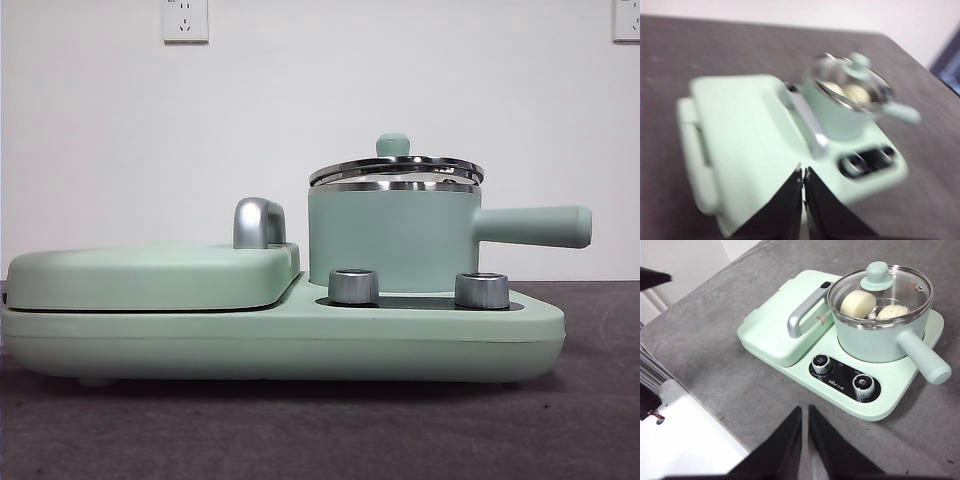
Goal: Put the buns in a small steamer
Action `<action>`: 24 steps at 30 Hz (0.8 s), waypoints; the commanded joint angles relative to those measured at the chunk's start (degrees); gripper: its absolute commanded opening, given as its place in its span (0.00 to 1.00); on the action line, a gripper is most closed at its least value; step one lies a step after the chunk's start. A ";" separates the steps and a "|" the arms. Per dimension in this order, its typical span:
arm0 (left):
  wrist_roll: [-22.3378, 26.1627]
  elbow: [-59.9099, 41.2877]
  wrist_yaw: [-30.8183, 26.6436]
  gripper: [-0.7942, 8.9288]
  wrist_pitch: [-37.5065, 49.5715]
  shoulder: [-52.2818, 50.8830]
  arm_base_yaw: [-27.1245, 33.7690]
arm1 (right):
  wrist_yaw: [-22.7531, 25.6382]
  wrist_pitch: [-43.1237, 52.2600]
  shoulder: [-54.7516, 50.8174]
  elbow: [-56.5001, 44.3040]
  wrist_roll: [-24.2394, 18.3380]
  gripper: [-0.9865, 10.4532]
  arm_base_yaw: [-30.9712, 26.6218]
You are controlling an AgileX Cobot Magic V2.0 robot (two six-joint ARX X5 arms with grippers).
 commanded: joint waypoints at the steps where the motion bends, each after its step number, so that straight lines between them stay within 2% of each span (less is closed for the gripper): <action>1: 2.82 -7.30 -0.13 0.09 10.60 -3.08 4.31 | 0.22 0.61 0.15 0.37 -0.46 0.10 0.46; 5: 6.84 -18.34 -0.13 0.09 21.46 -8.90 11.91 | 0.20 0.61 0.15 0.39 -0.46 0.10 0.46; 8: 7.34 -25.79 -0.20 0.09 26.12 -13.86 16.24 | 0.20 0.61 0.15 0.37 -0.46 0.10 0.46; 16: 7.04 -34.99 -0.22 0.09 27.10 -20.31 23.74 | 0.20 0.61 0.15 0.39 -0.46 0.10 0.46; 24: 7.63 -39.32 -0.37 0.09 27.15 -22.32 25.79 | 0.20 0.61 0.15 0.39 -0.46 0.10 0.46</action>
